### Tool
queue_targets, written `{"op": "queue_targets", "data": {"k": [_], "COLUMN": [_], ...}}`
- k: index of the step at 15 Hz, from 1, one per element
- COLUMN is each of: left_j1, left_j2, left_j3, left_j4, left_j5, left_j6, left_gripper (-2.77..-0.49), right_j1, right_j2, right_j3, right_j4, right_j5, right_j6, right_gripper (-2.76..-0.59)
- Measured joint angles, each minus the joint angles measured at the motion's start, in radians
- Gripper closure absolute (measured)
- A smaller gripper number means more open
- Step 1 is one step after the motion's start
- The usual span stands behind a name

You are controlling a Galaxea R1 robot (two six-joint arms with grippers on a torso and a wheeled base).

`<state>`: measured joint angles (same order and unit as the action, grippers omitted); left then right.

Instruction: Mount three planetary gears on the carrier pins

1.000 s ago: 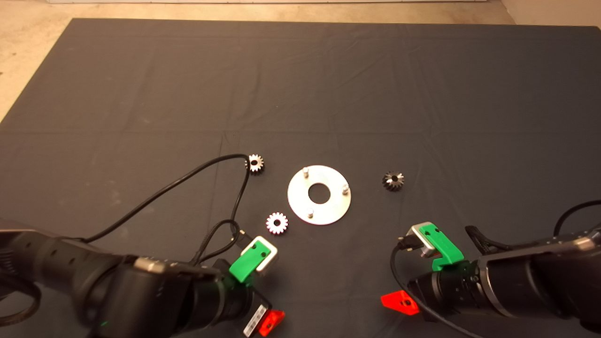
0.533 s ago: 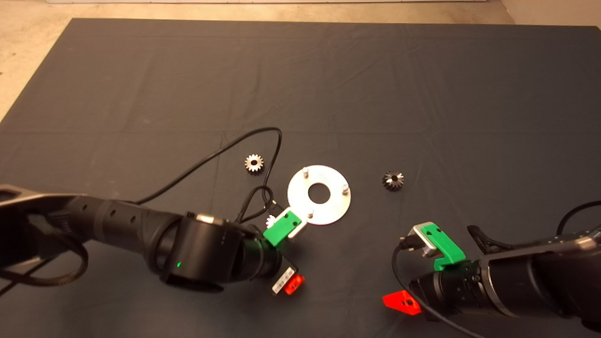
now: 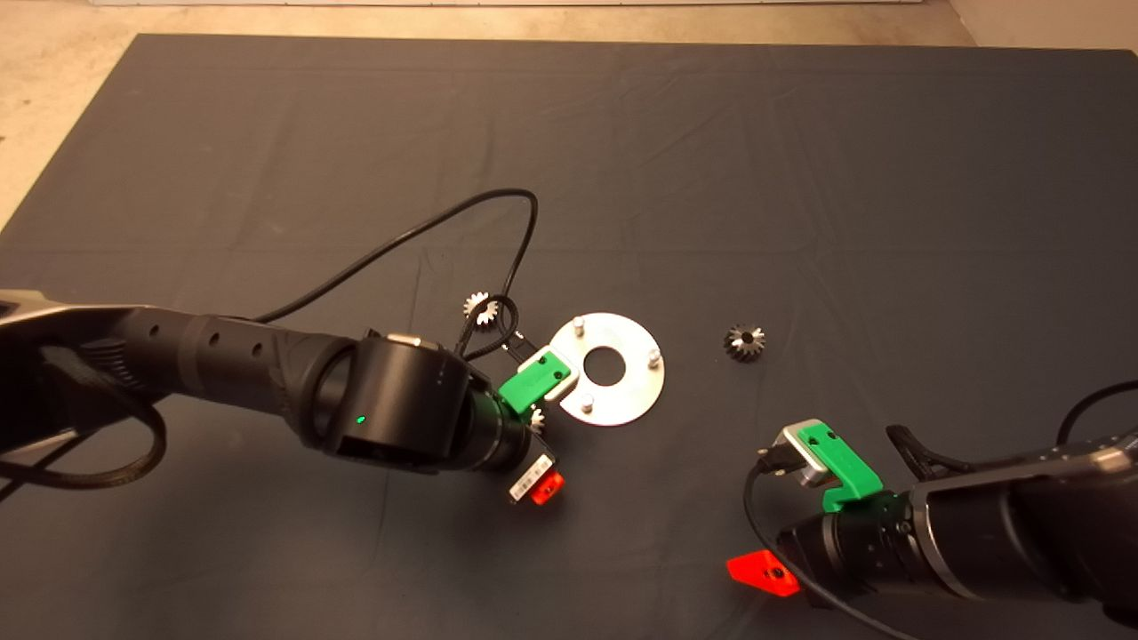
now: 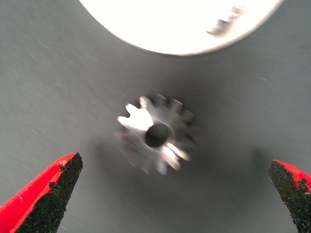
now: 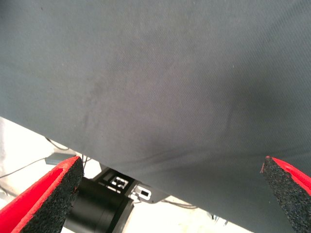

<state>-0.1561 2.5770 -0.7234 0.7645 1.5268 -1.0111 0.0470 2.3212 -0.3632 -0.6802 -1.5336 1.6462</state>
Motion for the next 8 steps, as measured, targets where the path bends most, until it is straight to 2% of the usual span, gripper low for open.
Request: {"op": "queue_targets", "data": {"k": [2,4,8], "left_j1": [0.0,0.0,0.0], "left_j2": [0.003,0.003,0.003], "left_j3": [-0.022,-0.058,-0.067], "left_j4": [-0.002,-0.005,-0.005], "left_j5": [-0.002,-0.022,-0.029], "left_j6": [0.01,0.053,0.056], "left_gripper": [-2.77,-2.77,-2.77], "right_j1": [0.0,0.0,0.0], "right_j2": [-0.007,-0.016,-0.017], "right_j3": [0.0,0.0,0.0], "right_j4": [0.0,0.0,0.0], "right_j5": [0.0,0.0,0.0], "right_j6": [-0.001,-0.003,-0.003], "right_gripper": [-2.75,-2.75,-2.75]}}
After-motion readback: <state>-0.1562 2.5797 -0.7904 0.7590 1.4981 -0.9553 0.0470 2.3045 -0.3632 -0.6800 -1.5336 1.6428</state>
